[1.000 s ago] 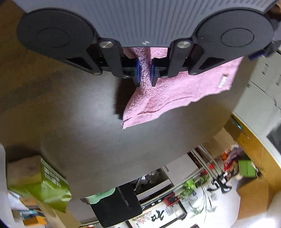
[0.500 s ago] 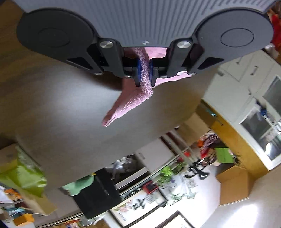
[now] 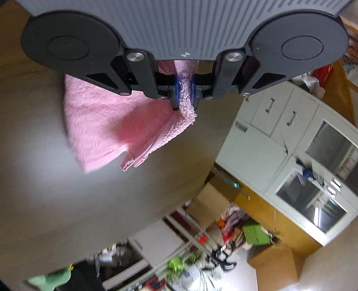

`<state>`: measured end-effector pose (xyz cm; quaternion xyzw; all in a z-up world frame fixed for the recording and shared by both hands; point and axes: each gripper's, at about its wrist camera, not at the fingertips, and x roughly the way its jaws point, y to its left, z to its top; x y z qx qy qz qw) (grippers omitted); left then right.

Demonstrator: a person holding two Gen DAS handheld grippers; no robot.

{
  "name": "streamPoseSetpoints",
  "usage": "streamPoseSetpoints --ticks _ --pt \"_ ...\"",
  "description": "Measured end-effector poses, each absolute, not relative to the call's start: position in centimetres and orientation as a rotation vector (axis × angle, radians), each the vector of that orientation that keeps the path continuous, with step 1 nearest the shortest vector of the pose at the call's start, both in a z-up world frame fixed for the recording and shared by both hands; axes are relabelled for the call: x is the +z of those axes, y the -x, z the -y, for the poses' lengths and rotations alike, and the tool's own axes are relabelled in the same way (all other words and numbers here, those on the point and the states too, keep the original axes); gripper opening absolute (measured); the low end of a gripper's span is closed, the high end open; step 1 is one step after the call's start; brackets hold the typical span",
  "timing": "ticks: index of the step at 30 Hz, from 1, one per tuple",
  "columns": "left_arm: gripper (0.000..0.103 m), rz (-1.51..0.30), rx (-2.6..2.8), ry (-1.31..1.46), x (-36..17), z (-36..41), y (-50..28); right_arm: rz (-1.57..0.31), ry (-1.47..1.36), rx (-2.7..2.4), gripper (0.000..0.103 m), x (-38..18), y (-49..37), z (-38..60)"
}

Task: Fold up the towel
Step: 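Lift the towel end with the right gripper and fold it over onto the towel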

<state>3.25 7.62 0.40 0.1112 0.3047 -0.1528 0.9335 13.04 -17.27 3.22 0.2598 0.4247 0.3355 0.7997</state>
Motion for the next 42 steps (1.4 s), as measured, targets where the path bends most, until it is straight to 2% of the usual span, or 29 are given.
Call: streamPoseSetpoints --ticks 6,8,10,11,16,22,26,28,31,36,42 --pt "0.103 -0.622 -0.312 -0.233 0.4 -7.5 -3.1 -0.934 -0.320 0.716 0.024 3.4 -11.8 13.0" --pt "0.103 -0.623 -0.314 -0.238 0.5 -7.6 -3.0 -0.916 -0.301 0.718 0.037 4.2 -11.4 13.1" --pt "0.103 -0.625 -0.318 -0.241 0.5 -7.6 -3.0 -0.900 -0.328 0.742 0.066 5.3 -10.9 14.0" --pt "0.103 -0.627 -0.321 -0.241 0.6 -7.7 -3.0 -0.888 -0.351 0.754 0.070 5.8 -10.5 14.6" --pt "0.103 -0.632 -0.329 -0.257 0.7 -7.9 -2.6 -0.862 -0.499 0.802 0.074 6.5 -9.6 17.6" --pt "0.103 -0.622 -0.342 -0.291 0.7 -7.8 -2.2 -0.977 -0.775 0.932 0.075 2.5 -9.3 19.9" --pt "0.103 -0.604 -0.339 -0.312 0.8 -8.3 -1.9 -1.025 -0.860 0.980 0.081 0.5 -9.9 19.3" --pt "0.103 -0.592 -0.335 -0.310 0.9 -8.8 -1.8 -1.053 -0.838 0.946 0.079 0.0 -10.2 18.7" --pt "0.103 -0.561 -0.325 -0.282 1.3 -10.0 -1.3 -1.050 -0.819 0.957 0.087 0.7 -10.1 18.3" --pt "0.103 -0.475 -0.336 -0.216 3.7 -10.6 -0.6 -0.977 -0.772 0.932 0.087 3.1 -9.0 18.4" --pt "0.103 -0.417 -0.346 -0.379 6.3 -5.7 -1.3 -0.853 -0.507 0.725 0.091 6.9 -6.7 19.4"
